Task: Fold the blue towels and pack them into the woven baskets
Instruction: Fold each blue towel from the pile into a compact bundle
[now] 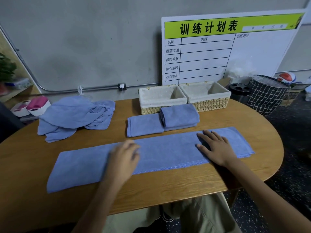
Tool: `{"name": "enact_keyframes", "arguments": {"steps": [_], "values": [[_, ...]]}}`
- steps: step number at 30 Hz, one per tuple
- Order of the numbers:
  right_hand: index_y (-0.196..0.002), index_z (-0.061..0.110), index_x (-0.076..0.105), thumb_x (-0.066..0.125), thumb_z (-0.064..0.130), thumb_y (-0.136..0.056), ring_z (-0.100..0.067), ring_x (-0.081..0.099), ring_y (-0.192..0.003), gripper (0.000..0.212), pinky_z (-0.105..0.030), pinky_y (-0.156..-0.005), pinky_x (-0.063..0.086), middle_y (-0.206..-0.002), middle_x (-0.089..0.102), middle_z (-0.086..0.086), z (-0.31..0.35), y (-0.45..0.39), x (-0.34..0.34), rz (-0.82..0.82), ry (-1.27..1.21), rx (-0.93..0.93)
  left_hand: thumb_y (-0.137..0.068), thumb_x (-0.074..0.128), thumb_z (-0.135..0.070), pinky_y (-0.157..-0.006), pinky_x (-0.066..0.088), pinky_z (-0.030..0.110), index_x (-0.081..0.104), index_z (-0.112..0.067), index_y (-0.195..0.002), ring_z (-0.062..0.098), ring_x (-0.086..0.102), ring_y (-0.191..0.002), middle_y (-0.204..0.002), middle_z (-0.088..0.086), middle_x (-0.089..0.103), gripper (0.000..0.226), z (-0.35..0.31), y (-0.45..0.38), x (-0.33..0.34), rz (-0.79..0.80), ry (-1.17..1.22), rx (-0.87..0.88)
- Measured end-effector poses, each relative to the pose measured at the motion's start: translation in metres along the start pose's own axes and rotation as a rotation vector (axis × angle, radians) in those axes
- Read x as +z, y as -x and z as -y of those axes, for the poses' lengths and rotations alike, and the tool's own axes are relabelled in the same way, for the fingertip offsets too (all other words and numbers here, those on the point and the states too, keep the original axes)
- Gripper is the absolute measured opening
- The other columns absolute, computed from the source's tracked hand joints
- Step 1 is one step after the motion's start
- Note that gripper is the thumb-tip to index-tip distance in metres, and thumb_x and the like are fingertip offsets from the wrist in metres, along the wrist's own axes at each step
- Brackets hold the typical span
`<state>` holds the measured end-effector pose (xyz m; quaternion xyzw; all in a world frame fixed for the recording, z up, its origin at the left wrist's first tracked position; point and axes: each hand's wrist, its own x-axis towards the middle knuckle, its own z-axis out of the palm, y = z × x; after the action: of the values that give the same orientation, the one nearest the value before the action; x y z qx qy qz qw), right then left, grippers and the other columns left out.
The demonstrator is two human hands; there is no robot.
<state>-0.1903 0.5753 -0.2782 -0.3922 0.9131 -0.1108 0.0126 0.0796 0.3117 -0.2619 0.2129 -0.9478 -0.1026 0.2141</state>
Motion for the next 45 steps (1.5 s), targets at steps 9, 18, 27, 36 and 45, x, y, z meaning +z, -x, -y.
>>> {"name": "enact_keyframes", "arguments": {"steps": [9, 18, 27, 36, 45], "values": [[-0.123, 0.022, 0.066, 0.061, 0.041, -0.094, -0.04, 0.055, -0.111, 0.034, -0.048, -0.094, 0.046, -0.119, 0.057, -0.012, -0.109, -0.044, -0.037, -0.119, -0.091, 0.208, -0.095, 0.062, -0.038, -0.091, 0.042, 0.044, 0.07, -0.018, -0.111, 0.028, 0.051, -0.109, -0.113, 0.004, 0.057, 0.027, -0.236, -0.076, 0.102, 0.244, 0.176, 0.453], [-0.087, 0.021, 0.061, 0.072, 0.028, -0.089, -0.021, 0.052, -0.091, 0.014, -0.033, -0.081, 0.043, -0.099, 0.054, -0.009, -0.139, -0.079, -0.053, 0.117, -0.223, -0.046, -0.089, 0.067, -0.044, -0.073, 0.043, 0.042, 0.062, -0.015, -0.099, 0.027, 0.054, -0.098, -0.101, 0.004, 0.055, 0.032, -0.288, -0.108, 0.135, 0.266, 0.095, 0.589], [-0.091, 0.012, 0.057, 0.062, 0.012, -0.096, -0.016, 0.056, -0.083, 0.008, -0.031, -0.079, 0.045, -0.091, 0.061, -0.011, -0.136, -0.085, -0.069, 0.209, -0.617, -0.048, -0.081, 0.067, -0.015, -0.048, 0.025, 0.031, 0.06, -0.007, -0.076, 0.033, 0.058, -0.06, -0.072, 0.01, 0.059, 0.012, -0.298, -0.111, 0.126, 0.207, 0.04, 0.724], [-0.103, 0.007, 0.065, 0.068, 0.011, -0.093, -0.021, 0.059, -0.09, 0.011, -0.039, -0.08, 0.044, -0.106, 0.068, -0.024, -0.142, -0.083, -0.066, 0.183, -0.778, 0.036, -0.096, 0.057, -0.046, -0.054, 0.033, 0.035, 0.054, -0.017, -0.123, 0.027, 0.064, -0.085, -0.102, 0.007, 0.063, 0.04, -0.309, -0.108, 0.124, 0.188, -0.236, 0.734], [-0.104, 0.01, 0.069, 0.066, 0.012, -0.094, -0.02, 0.064, -0.098, 0.011, -0.036, -0.087, 0.05, -0.105, 0.071, -0.01, -0.142, -0.079, -0.068, 0.178, -0.871, 0.087, -0.097, 0.05, -0.014, -0.044, 0.033, 0.031, 0.041, -0.029, -0.134, 0.023, 0.053, -0.056, -0.083, 0.005, 0.047, 0.041, -0.314, -0.11, 0.118, 0.231, -0.22, 0.85]]}}
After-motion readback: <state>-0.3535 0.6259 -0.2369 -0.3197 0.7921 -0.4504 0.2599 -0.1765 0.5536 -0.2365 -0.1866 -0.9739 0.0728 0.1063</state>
